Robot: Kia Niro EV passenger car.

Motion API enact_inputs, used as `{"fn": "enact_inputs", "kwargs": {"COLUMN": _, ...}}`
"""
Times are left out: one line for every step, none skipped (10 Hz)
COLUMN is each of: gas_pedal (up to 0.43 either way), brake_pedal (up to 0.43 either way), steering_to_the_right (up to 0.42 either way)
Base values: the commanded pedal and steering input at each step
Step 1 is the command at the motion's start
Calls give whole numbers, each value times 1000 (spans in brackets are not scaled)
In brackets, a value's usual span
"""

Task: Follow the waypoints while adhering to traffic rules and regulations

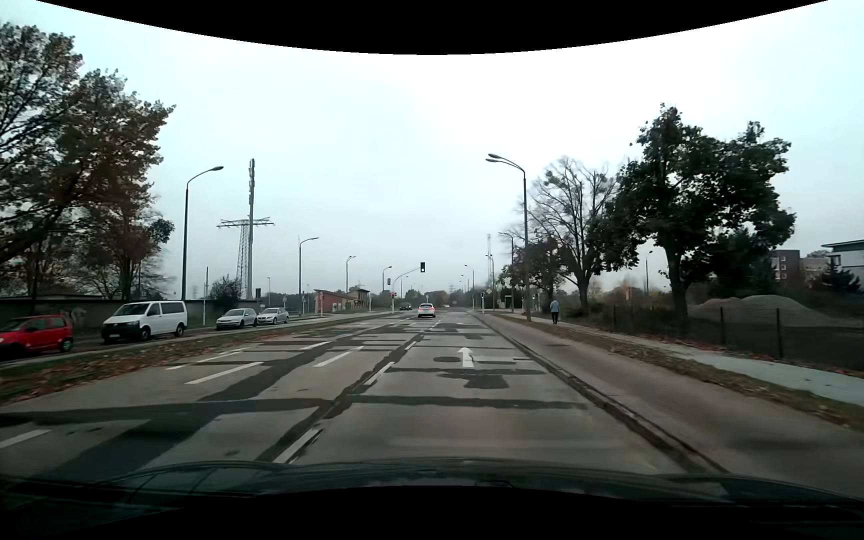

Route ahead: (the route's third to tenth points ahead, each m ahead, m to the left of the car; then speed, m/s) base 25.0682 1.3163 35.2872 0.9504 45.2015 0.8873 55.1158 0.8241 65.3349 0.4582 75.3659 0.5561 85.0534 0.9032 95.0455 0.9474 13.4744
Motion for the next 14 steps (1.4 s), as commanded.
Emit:
{"fn": "enact_inputs", "kwargs": {"gas_pedal": 138, "brake_pedal": 0, "steering_to_the_right": 0}}
{"fn": "enact_inputs", "kwargs": {"gas_pedal": 138, "brake_pedal": 0, "steering_to_the_right": 0}}
{"fn": "enact_inputs", "kwargs": {"gas_pedal": 138, "brake_pedal": 0, "steering_to_the_right": 0}}
{"fn": "enact_inputs", "kwargs": {"gas_pedal": 138, "brake_pedal": 0, "steering_to_the_right": 0}}
{"fn": "enact_inputs", "kwargs": {"gas_pedal": 138, "brake_pedal": 0, "steering_to_the_right": 0}}
{"fn": "enact_inputs", "kwargs": {"gas_pedal": 138, "brake_pedal": 0, "steering_to_the_right": 0}}
{"fn": "enact_inputs", "kwargs": {"gas_pedal": 138, "brake_pedal": 0, "steering_to_the_right": 0}}
{"fn": "enact_inputs", "kwargs": {"gas_pedal": 138, "brake_pedal": 0, "steering_to_the_right": 0}}
{"fn": "enact_inputs", "kwargs": {"gas_pedal": 138, "brake_pedal": 0, "steering_to_the_right": 0}}
{"fn": "enact_inputs", "kwargs": {"gas_pedal": 138, "brake_pedal": 0, "steering_to_the_right": 0}}
{"fn": "enact_inputs", "kwargs": {"gas_pedal": 138, "brake_pedal": 0, "steering_to_the_right": 0}}
{"fn": "enact_inputs", "kwargs": {"gas_pedal": 150, "brake_pedal": 0, "steering_to_the_right": 0}}
{"fn": "enact_inputs", "kwargs": {"gas_pedal": 150, "brake_pedal": 0, "steering_to_the_right": 0}}
{"fn": "enact_inputs", "kwargs": {"gas_pedal": 157, "brake_pedal": 0, "steering_to_the_right": 0}}
